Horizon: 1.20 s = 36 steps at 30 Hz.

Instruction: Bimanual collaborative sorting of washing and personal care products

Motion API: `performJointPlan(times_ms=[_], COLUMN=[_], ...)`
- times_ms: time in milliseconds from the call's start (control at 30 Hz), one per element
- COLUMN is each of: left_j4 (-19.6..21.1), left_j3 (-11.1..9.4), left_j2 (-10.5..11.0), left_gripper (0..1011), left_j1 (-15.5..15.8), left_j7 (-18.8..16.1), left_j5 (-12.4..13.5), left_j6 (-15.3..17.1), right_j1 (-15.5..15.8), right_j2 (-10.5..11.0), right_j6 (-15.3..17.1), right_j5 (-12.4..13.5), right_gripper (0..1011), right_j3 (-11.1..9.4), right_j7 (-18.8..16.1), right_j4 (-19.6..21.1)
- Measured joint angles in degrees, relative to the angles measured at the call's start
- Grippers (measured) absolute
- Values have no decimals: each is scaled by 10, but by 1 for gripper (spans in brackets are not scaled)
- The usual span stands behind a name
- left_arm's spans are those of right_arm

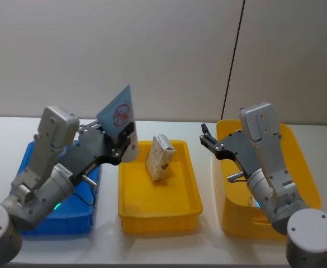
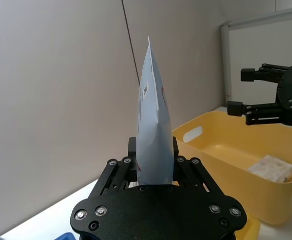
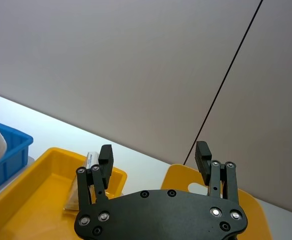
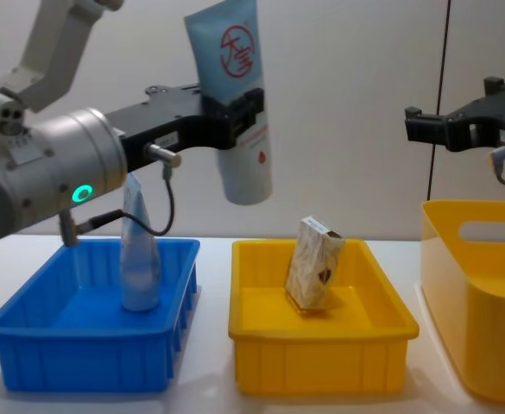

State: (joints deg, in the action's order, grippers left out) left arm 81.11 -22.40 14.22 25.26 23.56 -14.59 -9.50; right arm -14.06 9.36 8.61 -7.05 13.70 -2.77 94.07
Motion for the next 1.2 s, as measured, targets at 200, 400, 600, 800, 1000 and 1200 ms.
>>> performJointPlan(times_ms=[200, 400, 600, 800, 1000, 1200], left_j4=[-4, -7, -8, -9, -10, -10], left_j3=[-6, -11, -13, -15, -16, -16], left_j2=[-7, -14, -17, -19, -20, -21], left_gripper=[286, 286, 286, 286, 286, 286], left_j1=[6, 11, 13, 15, 16, 16], left_j7=[-1, -3, -4, -4, -5, -5], left_j5=[3, 6, 7, 8, 8, 9], left_j6=[8, 14, 17, 19, 20, 21], right_j1=[0, 1, 2, 1, -4, -16], right_j2=[0, 2, 10, 24, 36, 50], right_j6=[0, -2, -7, -13, -16, -19], right_j5=[0, 7, 21, 39, 53, 67], right_gripper=[1004, 1004, 1004, 1004, 1004, 1004], right_j3=[0, -2, -2, 0, 6, 19], right_j7=[-1, -15, -44, -82, -117, -158], right_j4=[0, 1, 4, 6, 6, -2])
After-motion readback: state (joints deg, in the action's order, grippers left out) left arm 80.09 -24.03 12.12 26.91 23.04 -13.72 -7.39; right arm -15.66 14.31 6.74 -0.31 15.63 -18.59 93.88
